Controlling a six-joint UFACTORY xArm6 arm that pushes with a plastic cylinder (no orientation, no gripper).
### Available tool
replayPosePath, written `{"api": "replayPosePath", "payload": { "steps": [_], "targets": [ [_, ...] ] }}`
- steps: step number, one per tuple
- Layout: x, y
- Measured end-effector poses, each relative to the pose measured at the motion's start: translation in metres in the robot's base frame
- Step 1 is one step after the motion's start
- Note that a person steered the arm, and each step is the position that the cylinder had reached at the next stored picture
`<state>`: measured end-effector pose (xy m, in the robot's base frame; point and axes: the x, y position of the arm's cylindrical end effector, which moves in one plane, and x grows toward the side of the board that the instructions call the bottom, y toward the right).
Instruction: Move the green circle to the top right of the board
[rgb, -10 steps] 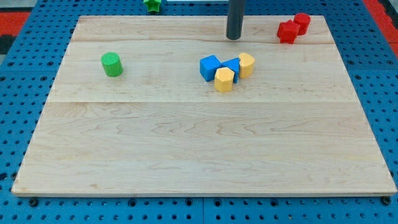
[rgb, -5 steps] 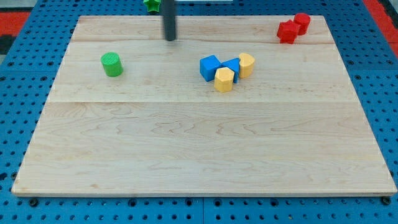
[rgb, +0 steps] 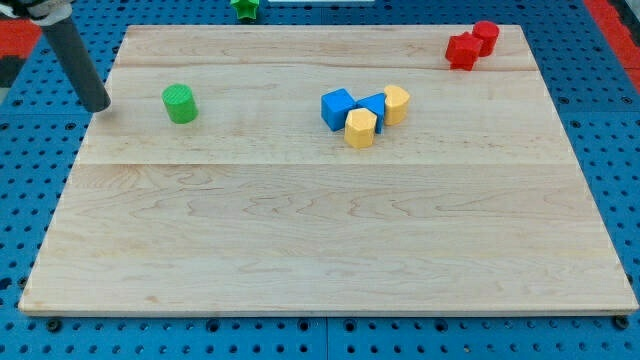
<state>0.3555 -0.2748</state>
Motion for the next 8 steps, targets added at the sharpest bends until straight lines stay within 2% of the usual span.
{"api": "replayPosePath", "payload": {
  "steps": [2, 3, 4, 5, 6, 7, 8],
  "targets": [
    [0.001, 0.111],
    [-0.018, 0.183],
    [-0.048, 0.219],
    [-0.053, 0.262],
    [-0.062, 0.273],
    [-0.068, 0.232],
    [-0.081, 0.287]
  ]
}}
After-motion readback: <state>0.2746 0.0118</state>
